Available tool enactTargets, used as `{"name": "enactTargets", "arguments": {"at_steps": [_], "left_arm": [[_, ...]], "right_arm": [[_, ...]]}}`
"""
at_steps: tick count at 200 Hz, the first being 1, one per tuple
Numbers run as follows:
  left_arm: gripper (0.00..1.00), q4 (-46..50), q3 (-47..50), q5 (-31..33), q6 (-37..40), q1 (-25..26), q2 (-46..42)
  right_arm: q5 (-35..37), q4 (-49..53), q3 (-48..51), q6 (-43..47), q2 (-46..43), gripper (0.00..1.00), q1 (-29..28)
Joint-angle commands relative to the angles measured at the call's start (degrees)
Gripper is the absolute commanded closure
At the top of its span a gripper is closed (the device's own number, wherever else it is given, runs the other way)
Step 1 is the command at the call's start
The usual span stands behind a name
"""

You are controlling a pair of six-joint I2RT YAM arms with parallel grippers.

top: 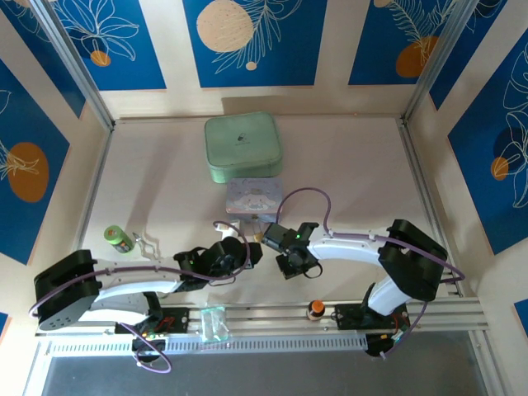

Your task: Unlock a padlock with a key

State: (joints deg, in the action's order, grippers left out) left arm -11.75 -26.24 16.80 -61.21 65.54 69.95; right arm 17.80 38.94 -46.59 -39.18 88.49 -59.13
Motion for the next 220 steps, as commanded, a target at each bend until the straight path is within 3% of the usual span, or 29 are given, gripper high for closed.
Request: {"name": "enactTargets", "arguments": {"at_steps": [1,28,52,90,119,129,143,153,160,179,220], "left_arm": [[0.68,1.5,0.3,1.4,-0.3,0.0,-0.9],[0.68,3.7,-0.7,1.7,1.3,0.0,-1.6],[0.68,3.8,-0.8,1.7,3.2,-0.1,-2.3],[0.63,-11.6,2.7,-5.2,10.6,-0.1,-2.2],[0.55,-11.0,1.4,-6.3,12.5,-0.1,-1.6],[0.54,-9.3,0.3,-6.7,12.1,-0.1,-0.9],[0.54,-5.8,-1.5,-6.5,11.0,-0.1,0.3],[0.54,-3.8,-2.4,-6.3,10.6,0.0,1.1],[0.54,-2.8,-2.6,-5.8,10.6,0.0,1.3],[0.55,-2.2,-2.5,-4.7,10.6,0.0,1.3],[0.55,-0.4,-2.7,-3.8,9.5,0.0,1.0]], "right_arm": [[-4.4,0.8,1.8,-0.4,4.6,0.99,0.0],[-7.6,-2.4,2.3,0.5,0.5,1.0,2.4],[-17.2,-9.9,6.4,0.6,-5.9,1.0,7.4],[-34.3,-21.9,13.6,-0.2,-16.4,1.0,15.7],[-40.6,-25.3,16.2,-1.1,-21.3,1.0,19.6],[-38.9,-22.8,15.8,-0.5,-22.1,1.0,19.5],[-31.3,-15.0,13.6,0.6,-21.9,1.0,17.9],[-24.7,-9.6,11.6,0.7,-21.3,0.92,15.4],[-21.2,-6.6,10.2,0.3,-20.4,0.81,13.5],[-16.2,-1.3,7.0,-1.9,-16.2,0.59,8.7],[-10.2,-0.1,4.0,-6.5,-5.4,0.62,3.5]]}}
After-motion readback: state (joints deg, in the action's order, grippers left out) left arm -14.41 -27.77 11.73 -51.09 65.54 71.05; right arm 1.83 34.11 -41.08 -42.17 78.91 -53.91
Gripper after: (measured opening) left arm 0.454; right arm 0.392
